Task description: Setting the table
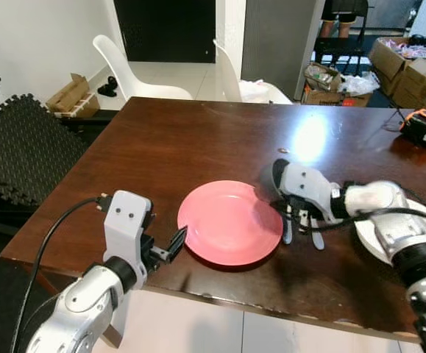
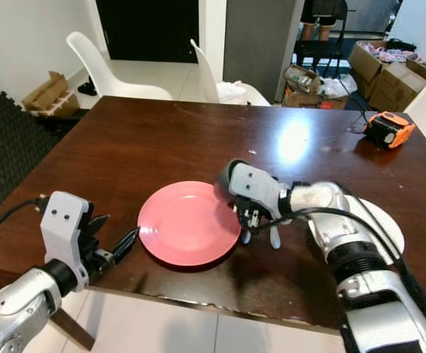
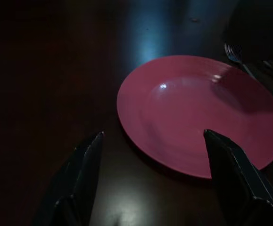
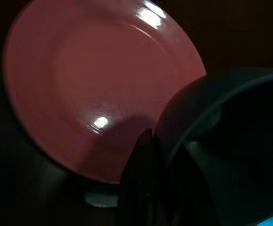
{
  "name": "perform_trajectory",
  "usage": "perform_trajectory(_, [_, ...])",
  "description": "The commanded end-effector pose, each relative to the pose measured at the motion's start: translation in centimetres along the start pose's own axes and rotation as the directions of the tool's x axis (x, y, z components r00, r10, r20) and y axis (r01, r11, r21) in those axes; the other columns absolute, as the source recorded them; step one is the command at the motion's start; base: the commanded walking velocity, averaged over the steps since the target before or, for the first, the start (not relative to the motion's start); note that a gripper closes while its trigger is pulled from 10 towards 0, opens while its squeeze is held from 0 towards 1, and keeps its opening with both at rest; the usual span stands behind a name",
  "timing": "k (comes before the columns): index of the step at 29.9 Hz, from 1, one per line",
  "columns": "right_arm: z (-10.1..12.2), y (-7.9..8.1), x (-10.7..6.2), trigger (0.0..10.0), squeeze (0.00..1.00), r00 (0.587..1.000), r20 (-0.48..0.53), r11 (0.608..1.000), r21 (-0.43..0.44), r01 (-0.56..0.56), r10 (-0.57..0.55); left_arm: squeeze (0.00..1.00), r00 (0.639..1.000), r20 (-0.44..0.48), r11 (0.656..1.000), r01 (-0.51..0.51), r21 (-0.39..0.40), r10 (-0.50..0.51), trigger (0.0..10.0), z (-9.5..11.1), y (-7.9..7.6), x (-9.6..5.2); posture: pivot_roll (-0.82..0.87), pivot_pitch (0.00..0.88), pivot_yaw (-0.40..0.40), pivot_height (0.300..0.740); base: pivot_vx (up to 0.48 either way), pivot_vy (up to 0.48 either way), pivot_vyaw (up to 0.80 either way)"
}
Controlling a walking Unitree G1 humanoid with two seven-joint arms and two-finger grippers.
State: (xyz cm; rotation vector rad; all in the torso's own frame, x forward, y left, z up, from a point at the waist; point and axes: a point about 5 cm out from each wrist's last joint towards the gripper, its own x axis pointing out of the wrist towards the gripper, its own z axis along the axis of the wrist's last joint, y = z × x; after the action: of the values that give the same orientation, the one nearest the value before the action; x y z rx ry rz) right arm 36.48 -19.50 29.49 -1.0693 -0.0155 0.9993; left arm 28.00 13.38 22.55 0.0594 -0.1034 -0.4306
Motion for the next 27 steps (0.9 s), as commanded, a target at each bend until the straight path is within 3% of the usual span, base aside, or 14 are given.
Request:
perform_trajectory(1, [0.8,0.8,-0.8,10.0,0.00,0.997,0.023,0.995,-0.054,-0.078,0.080,0.00,1.000,-0.027,1.000,0.009,-0.003,-0.009,10.0,-0.6,-0.1,-0.3,0.05,0.247,0.137,0.740,0.000,0.000,0.00])
perform_trajectory(4, [2.2,2.6,-3.0,10.0,0.00,0.984,0.026,0.979,-0.116,-0.169,0.174,0.00,0.999,-0.037,1.000,0.021,-0.007,-0.021,10.0,-0.9,-0.4,-0.3,0.03,0.244,0.127,0.740,0.000,0.000,0.00])
perform_trajectory(7, [2.6,3.6,-3.9,10.0,0.00,0.978,0.022,0.971,-0.125,-0.204,0.208,0.00,0.999,-0.041,1.000,0.025,-0.007,-0.026,10.0,-1.1,-0.4,-0.3,0.02,0.241,0.119,0.740,0.000,0.000,0.00])
perform_trajectory(10, [2.7,4.6,-4.4,10.0,0.00,0.971,0.016,0.964,-0.123,-0.234,0.238,0.00,0.999,-0.043,1.000,0.028,-0.008,-0.028,10.0,-1.1,-0.5,-0.3,0.02,0.238,0.116,0.740,0.000,0.000,0.00])
perform_trajectory(15, [2.5,7.1,-6.7,10.0,0.00,0.950,-0.043,0.947,-0.072,-0.313,0.310,0.00,0.998,-0.049,0.999,0.038,-0.011,-0.038,10.0,-1.5,-0.5,-0.2,-0.02,0.230,0.110,0.740,0.000,0.000,0.00])
perform_trajectory(18, [1.8,8.0,-7.4,10.0,0.00,0.938,-0.079,0.940,-0.032,-0.341,0.337,0.00,0.998,-0.048,0.999,0.043,-0.013,-0.044,10.0,-1.5,-0.6,-0.1,-0.02,0.228,0.109,0.740,0.000,0.000,0.00])
perform_trajectory(21, [-2.1,9.1,-8.6,10.0,0.00,0.917,-0.212,0.941,0.059,-0.333,0.338,0.00,0.998,-0.044,0.999,0.047,-0.016,-0.048,10.0,-1.6,-0.7,0.1,-0.03,0.223,0.112,0.740,0.000,0.000,0.00])
perform_trajectory(27, [-3.1,9.2,-9.8,10.0,0.00,0.912,-0.269,0.949,0.137,-0.283,0.311,0.00,0.998,-0.042,0.998,0.055,-0.016,-0.056,10.0,-1.6,-0.7,0.2,-0.03,0.217,0.118,0.740,0.000,0.000,0.00])
